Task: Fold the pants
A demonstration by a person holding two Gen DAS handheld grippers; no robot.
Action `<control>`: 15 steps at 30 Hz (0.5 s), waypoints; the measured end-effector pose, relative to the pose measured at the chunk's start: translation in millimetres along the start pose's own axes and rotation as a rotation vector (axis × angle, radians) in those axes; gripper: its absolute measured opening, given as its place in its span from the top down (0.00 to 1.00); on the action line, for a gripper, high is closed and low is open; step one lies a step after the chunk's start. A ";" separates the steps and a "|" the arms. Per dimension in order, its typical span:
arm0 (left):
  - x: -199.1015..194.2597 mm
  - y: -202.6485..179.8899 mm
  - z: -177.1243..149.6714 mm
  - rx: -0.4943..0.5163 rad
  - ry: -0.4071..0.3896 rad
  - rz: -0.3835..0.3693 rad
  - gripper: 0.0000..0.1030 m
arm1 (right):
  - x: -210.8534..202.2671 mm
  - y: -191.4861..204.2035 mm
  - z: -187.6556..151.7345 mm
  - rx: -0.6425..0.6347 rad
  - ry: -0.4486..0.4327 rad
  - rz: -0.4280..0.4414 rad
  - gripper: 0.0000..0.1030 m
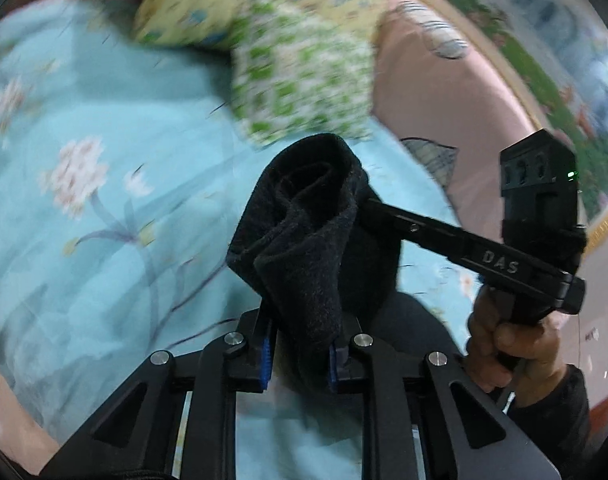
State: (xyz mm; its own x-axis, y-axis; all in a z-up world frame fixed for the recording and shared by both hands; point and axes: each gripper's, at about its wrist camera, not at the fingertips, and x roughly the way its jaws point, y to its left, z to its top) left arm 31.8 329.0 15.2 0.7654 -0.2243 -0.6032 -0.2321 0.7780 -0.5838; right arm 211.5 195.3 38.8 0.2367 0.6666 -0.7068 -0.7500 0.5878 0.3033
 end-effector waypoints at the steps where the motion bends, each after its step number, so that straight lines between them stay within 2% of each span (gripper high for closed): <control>1: -4.4 -10.3 1.0 0.021 -0.009 -0.019 0.82 | -10.9 0.2 -1.3 0.009 -0.024 0.003 0.95; 8: -21.3 -76.3 1.8 0.133 -0.018 -0.136 0.82 | -91.7 -6.4 -22.2 0.077 -0.207 0.012 0.95; 15: -15.2 -149.2 -19.4 0.264 0.025 -0.243 0.82 | -154.5 -26.0 -62.1 0.167 -0.335 0.005 0.95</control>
State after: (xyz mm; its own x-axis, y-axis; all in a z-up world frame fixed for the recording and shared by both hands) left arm 43.2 204.9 101.0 0.7638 -0.4332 -0.4785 0.1206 0.8241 -0.5535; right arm 156.1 48.6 100.5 0.4431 0.7666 -0.4647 -0.6470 0.6323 0.4261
